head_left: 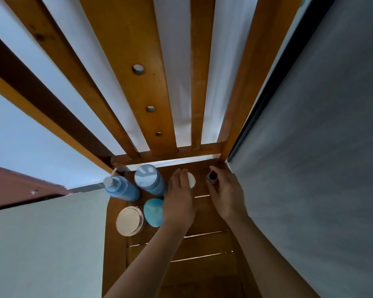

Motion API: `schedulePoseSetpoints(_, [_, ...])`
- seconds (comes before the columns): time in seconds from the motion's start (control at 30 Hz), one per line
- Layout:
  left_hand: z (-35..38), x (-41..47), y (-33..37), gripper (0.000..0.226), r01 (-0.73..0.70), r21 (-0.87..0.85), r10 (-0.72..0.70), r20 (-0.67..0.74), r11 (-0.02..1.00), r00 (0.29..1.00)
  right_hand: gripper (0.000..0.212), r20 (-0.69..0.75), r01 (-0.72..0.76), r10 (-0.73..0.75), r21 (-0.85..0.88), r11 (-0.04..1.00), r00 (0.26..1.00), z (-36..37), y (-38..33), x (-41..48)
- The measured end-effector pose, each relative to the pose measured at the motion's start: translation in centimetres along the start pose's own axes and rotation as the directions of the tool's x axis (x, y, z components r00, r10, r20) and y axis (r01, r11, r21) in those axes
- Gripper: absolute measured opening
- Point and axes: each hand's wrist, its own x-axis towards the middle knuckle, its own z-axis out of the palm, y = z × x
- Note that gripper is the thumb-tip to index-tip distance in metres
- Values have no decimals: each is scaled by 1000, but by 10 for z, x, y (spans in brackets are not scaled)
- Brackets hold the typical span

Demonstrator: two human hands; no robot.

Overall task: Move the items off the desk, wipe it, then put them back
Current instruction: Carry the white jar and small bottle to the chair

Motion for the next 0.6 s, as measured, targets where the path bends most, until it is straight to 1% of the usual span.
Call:
schedulePoseSetpoints(0.07, [0, 1, 2, 86, 33, 42, -35, 58, 999, 998, 62, 66, 13, -9, -60, 998, 998, -1, 0, -3])
schedulePoseSetpoints(0.17, [-19, -10, 12, 94, 38, 57, -45, 128, 998, 991, 76, 151, 5, 1, -41, 999, 989, -27, -11, -17])
schedulePoseSetpoints(0.27, [-73, -37, 29, 100, 0, 56, -10, 179, 998, 984, 70, 127, -39, 51, -94, 995, 991, -81, -41, -39])
schedulePoseSetpoints(0.33, [-129, -59, 42, 95, -43, 38, 35, 179, 998, 983, 64, 82, -74, 83, -111, 991, 993, -130, -75, -53])
schedulePoseSetpoints(0.4, [-198, -79, 55, 83, -72, 13, 70, 124, 997, 990, 63, 22, -60, 62, -80, 995, 998, -185, -123, -64])
schedulePoseSetpoints(0.47, [-280, -95, 66, 67, -54, 29, 53, 19, 998, 998, 63, -47, 6, -7, -19, 1000, 999, -242, -180, -73])
schedulePoseSetpoints(0.53, [-368, -110, 67, 70, -40, 66, 47, -115, 997, 992, 60, -124, 85, -84, 10, 996, 989, -293, -238, -78])
schedulePoseSetpoints(0.6, [-452, -129, 62, 70, -31, 119, 60, -249, 992, 967, 59, -157, 197, -196, -9, 980, 968, -334, -294, -85])
